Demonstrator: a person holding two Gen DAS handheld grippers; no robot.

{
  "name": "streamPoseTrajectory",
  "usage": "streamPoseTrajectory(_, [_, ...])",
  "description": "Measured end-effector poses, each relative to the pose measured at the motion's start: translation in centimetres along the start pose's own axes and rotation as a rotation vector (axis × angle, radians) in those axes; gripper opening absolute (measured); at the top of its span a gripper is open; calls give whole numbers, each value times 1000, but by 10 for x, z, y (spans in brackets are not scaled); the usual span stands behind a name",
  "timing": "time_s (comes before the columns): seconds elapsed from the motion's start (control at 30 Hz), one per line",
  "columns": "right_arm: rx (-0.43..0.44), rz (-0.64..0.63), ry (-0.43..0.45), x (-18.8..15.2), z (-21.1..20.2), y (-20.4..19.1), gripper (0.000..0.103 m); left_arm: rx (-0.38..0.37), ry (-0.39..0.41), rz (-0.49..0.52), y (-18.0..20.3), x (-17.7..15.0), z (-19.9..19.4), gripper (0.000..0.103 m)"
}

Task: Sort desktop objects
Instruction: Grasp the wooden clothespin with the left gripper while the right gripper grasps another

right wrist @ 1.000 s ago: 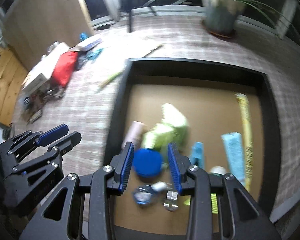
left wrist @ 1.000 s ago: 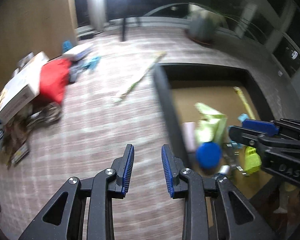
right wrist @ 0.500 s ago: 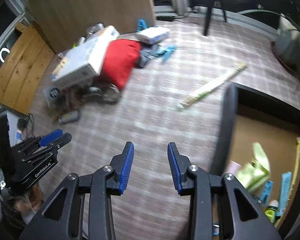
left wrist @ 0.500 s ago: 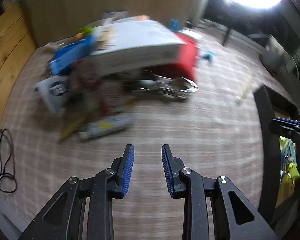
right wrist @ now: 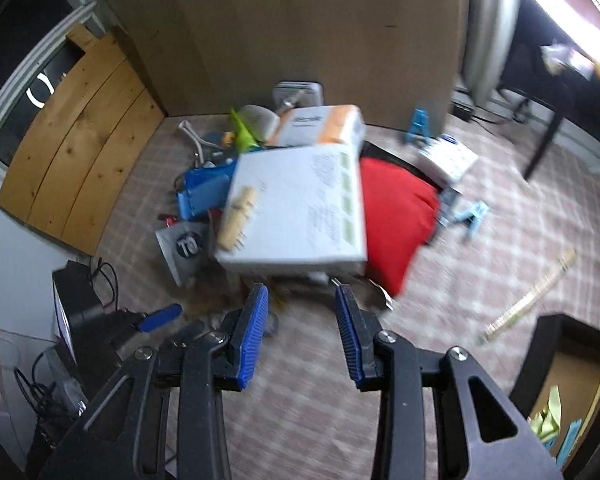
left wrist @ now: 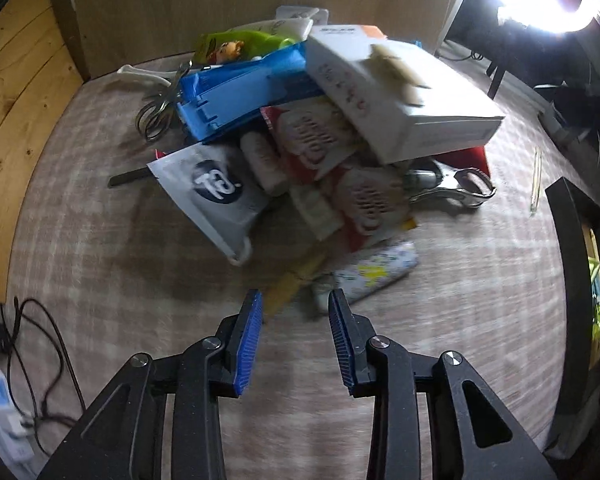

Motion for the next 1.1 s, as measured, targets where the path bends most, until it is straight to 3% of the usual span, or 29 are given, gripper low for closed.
streamPoseTrajectory(0.23, [-13, 3, -71, 22, 33, -23, 35, -30, -37, 98, -5, 6, 17, 32])
streamPoseTrajectory(0.53, [-59, -3, -116, 30, 56, -33, 35, -103, -58, 134, 6, 18, 36, 32])
streamPoseTrajectory(0.73, [-69, -18, -126, 36, 63, -45, 34, -92, -61, 153, 2, 22, 42, 22])
streamPoseTrajectory(0.8, [-95, -35, -135, 35, 67, -48, 33, -97, -63, 153, 0, 22, 43, 21])
streamPoseTrajectory(0.97, [-142, -33, -156, 32, 73, -42, 14, -74, -53, 162, -6, 19, 42, 11])
streamPoseTrajectory(1.1, [-140, -28, -148, 31, 70, -37, 14, -80, -33, 128, -13, 12, 39, 11])
Point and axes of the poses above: each gripper's, at about its wrist camera, not at the fingertips, and z roughly the way its jaws point, y to its right, x to its top, the point moved 10 cm from there along z, roughly the way its jaws point, and after that the axes turned 4 degrees about -x, right-handed, at the moved point
